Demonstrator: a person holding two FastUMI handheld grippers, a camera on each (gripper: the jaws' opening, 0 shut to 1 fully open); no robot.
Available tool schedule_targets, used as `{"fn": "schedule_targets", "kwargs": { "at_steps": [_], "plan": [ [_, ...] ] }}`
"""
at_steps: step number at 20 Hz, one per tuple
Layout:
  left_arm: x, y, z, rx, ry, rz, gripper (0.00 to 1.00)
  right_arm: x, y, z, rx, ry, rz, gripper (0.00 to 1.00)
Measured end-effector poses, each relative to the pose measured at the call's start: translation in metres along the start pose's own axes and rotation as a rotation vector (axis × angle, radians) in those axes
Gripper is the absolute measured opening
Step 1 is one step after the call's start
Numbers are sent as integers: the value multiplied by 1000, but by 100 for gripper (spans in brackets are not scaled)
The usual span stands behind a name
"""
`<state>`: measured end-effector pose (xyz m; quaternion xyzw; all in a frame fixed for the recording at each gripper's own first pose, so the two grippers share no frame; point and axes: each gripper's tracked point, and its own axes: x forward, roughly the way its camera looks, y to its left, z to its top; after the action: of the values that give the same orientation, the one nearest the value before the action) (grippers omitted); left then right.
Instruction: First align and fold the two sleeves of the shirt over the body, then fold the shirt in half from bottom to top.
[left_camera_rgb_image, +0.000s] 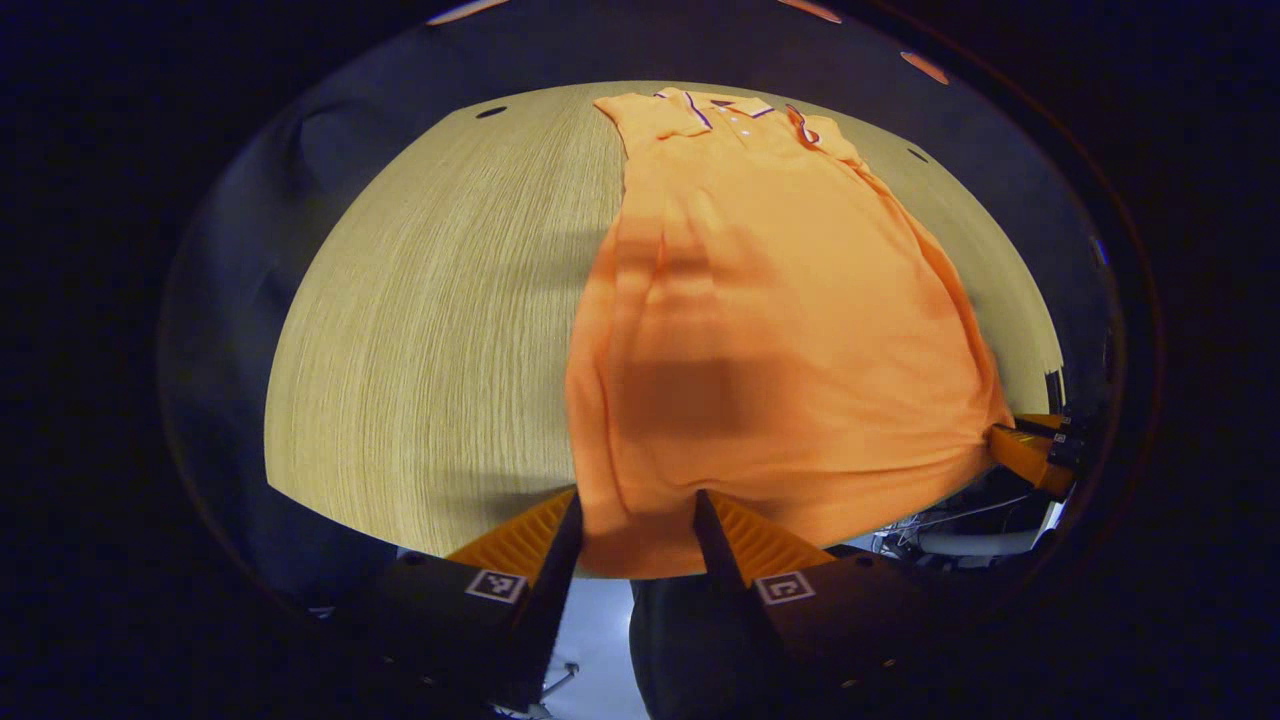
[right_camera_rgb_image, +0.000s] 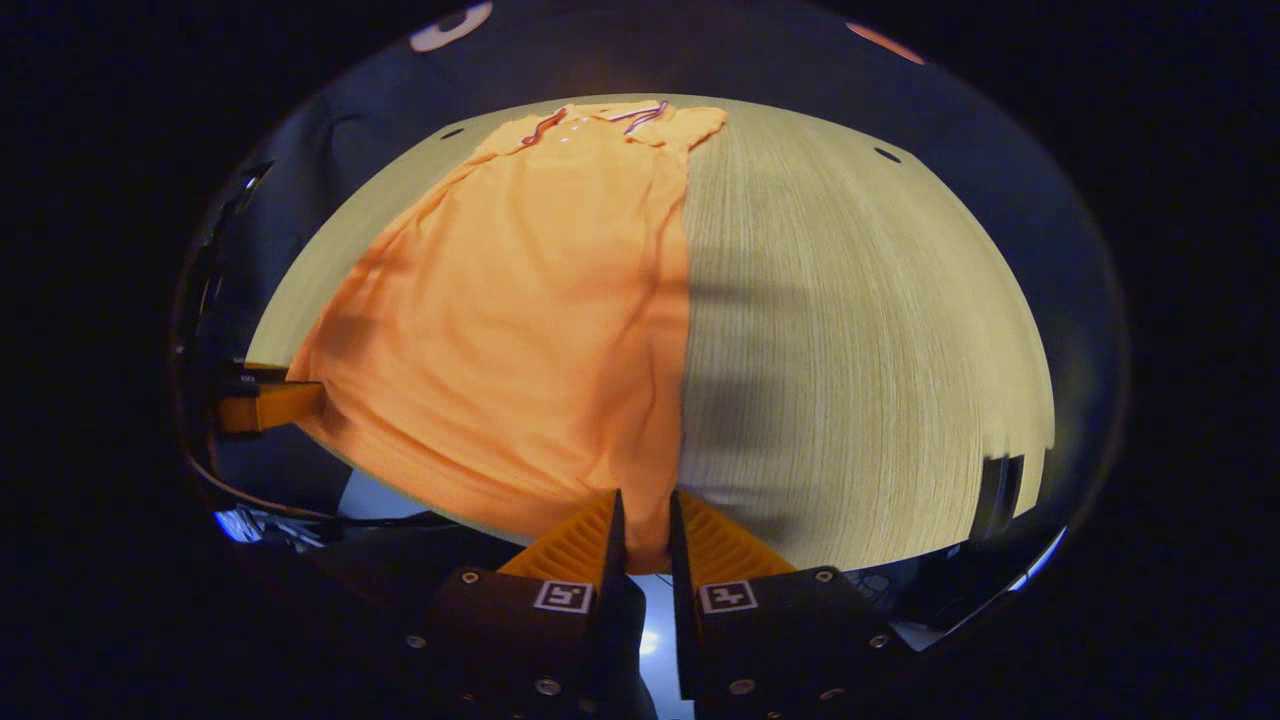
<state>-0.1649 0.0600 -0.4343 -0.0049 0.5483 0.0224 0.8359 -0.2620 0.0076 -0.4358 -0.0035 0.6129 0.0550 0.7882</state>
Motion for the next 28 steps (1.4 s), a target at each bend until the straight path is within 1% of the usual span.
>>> {"fn": "schedule_targets", "kwargs": {
  "at_steps": [1, 2, 3, 4, 5, 6, 8, 11, 12, 13, 16, 17, 20, 21, 24, 26, 28],
  "plan": [
    [2, -4, 4, -3, -18, -4, 55, 1, 1, -1, 7, 16, 15, 22],
    [6, -6, 4, -1, -20, 13, 22, 1, 2, -1, 9, 29, 31, 18],
    [4, -7, 4, 28, -28, 22, 11, 0, 2, -1, 18, 46, 44, 18],
    [4, -9, 4, 51, -39, 20, 12, 0, 0, -1, 38, 51, 52, 17],
    [-3, -8, 9, 42, -66, 28, 12, -1, 1, -2, 48, 61, 62, 18],
    [1, -9, 7, 33, -77, 35, 2, -1, 1, -1, 52, 60, 69, 17],
    [4, -9, 7, 35, -101, 41, 2, -1, 0, 0, 69, 35, 55, 17],
    [5, -9, 5, 19, -92, 41, 2, -1, 1, 0, 1, -4, 6, 17],
    [5, -9, 6, 9, -89, 34, 2, -3, 4, 2, 7, -21, 9, 11],
    [4, -9, 5, -3, -84, 27, 2, 0, 11, 0, -17, -8, 42, 1],
    [4, -12, 5, -24, -78, -7, 3, -2, 13, 0, 103, 0, 89, 1],
    [2, -11, 6, -31, -82, -7, 2, -3, 14, 2, 116, 5, 110, 1],
    [-10, -16, 21, -56, -117, -29, 2, -12, 22, 16, 158, -20, 189, 0],
    [-15, -17, 28, -57, -135, -33, 2, -16, 21, 23, 161, -39, 201, 1],
    [-28, -20, 53, -61, -183, -42, 2, -29, 33, 38, 148, -43, 292, 1],
    [-35, -23, 70, -59, -216, -45, 2, -34, 30, 54, 102, -77, 288, 1],
    [-36, -27, 87, -42, -237, -47, 2, -39, 29, 71, 83, -110, 292, 0]
  ]
}}
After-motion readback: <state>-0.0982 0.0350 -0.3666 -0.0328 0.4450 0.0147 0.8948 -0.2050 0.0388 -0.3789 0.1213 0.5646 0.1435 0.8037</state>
